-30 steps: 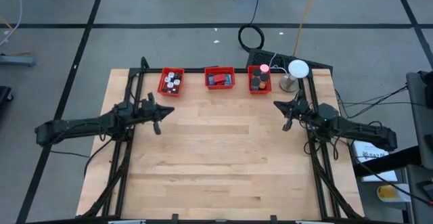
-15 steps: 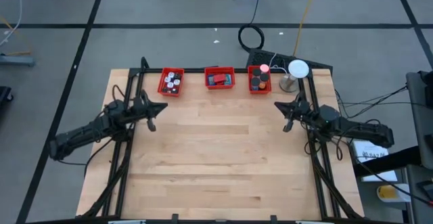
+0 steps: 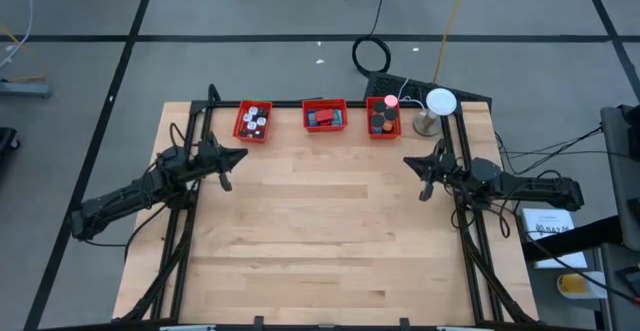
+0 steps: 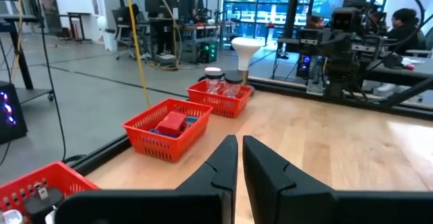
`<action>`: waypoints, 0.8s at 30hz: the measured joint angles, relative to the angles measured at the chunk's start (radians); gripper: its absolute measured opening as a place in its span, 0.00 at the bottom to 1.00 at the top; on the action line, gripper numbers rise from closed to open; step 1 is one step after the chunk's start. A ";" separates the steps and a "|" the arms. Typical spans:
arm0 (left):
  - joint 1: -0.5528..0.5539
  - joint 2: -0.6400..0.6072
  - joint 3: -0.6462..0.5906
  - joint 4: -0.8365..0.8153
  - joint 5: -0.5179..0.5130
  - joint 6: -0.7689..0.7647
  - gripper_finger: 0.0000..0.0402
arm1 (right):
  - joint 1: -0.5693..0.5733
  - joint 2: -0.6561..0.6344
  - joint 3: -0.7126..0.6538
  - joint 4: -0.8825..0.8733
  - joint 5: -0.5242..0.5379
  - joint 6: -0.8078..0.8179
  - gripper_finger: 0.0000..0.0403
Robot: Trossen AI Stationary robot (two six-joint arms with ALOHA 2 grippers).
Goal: Pick & Place Office items
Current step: Return to Home Position
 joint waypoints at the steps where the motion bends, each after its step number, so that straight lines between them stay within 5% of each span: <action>1: 0.000 0.000 0.000 0.001 0.000 -0.005 0.07 | -0.002 0.000 0.000 0.000 0.007 -0.013 0.00; 14: -0.001 0.000 0.000 0.001 0.000 -0.001 0.01 | -0.002 0.000 -0.002 0.008 0.079 -0.044 0.00; 24: -0.001 0.000 0.000 0.002 0.000 -0.001 0.08 | -0.002 0.000 -0.002 0.010 0.079 -0.043 0.00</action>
